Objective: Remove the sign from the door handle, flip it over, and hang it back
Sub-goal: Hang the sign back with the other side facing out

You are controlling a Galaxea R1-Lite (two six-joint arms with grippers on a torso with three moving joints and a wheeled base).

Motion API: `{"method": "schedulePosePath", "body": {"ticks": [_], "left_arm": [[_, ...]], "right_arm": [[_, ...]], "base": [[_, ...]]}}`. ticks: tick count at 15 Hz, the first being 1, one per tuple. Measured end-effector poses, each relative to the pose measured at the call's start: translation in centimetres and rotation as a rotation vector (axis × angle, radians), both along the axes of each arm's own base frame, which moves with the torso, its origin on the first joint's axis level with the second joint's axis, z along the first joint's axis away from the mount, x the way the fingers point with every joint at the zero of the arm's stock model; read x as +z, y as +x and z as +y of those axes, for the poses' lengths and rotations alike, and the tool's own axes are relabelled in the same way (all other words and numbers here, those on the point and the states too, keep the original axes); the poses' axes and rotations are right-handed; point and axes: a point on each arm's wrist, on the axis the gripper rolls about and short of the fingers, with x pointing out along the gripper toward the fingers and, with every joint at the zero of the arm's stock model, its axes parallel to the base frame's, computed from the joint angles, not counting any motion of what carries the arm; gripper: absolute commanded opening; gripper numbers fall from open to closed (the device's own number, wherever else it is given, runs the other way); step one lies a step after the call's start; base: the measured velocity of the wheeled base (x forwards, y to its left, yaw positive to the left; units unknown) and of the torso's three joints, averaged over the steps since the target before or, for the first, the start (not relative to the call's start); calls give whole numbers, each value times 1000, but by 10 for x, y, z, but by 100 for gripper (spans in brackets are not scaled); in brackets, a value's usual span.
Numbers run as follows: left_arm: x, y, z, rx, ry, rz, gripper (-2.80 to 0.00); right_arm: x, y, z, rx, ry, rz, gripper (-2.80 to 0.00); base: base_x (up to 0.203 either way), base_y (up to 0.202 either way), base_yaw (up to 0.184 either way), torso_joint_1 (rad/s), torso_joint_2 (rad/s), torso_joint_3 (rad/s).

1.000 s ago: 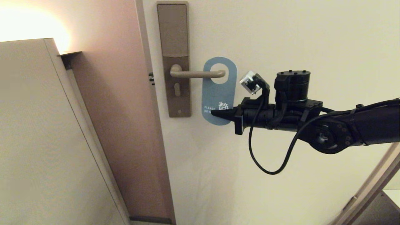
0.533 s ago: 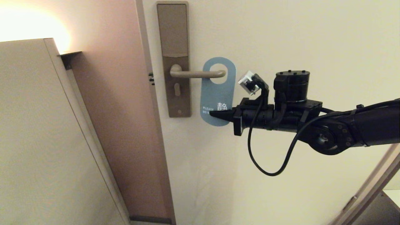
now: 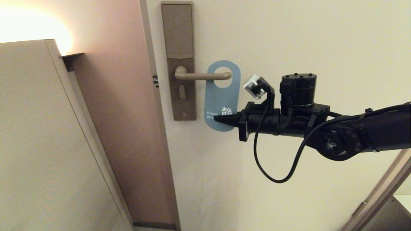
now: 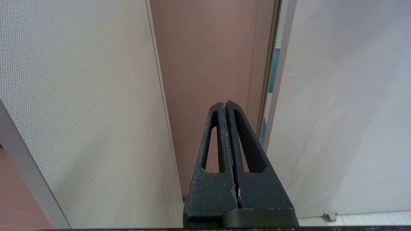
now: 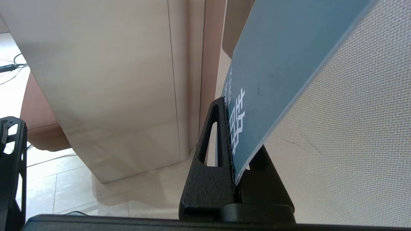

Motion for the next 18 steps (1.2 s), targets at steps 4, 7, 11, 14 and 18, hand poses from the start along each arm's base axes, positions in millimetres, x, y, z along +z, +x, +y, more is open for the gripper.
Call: {"method": "schedulePosePath", "body": {"ticks": [4, 7, 11, 14, 18], "left_arm": [[0, 0, 0, 0, 0, 0, -280], [0, 0, 0, 1, 0, 0, -280], [0, 0, 0, 0, 0, 0, -280], [0, 0, 0, 0, 0, 0, -280], [0, 0, 0, 0, 0, 0, -280]], "right_arm": [[-1, 0, 0, 0, -1, 6, 0], [-1, 0, 0, -1, 0, 7, 0], [-2, 0, 0, -1, 0, 8, 0], [-1, 0, -1, -3, 0, 10, 0], [2, -1, -5, -13, 8, 11, 0]], "base": [[0, 0, 0, 0, 0, 0], [0, 0, 0, 0, 0, 0], [0, 0, 0, 0, 0, 0], [0, 0, 0, 0, 0, 0], [0, 0, 0, 0, 0, 0]]}}
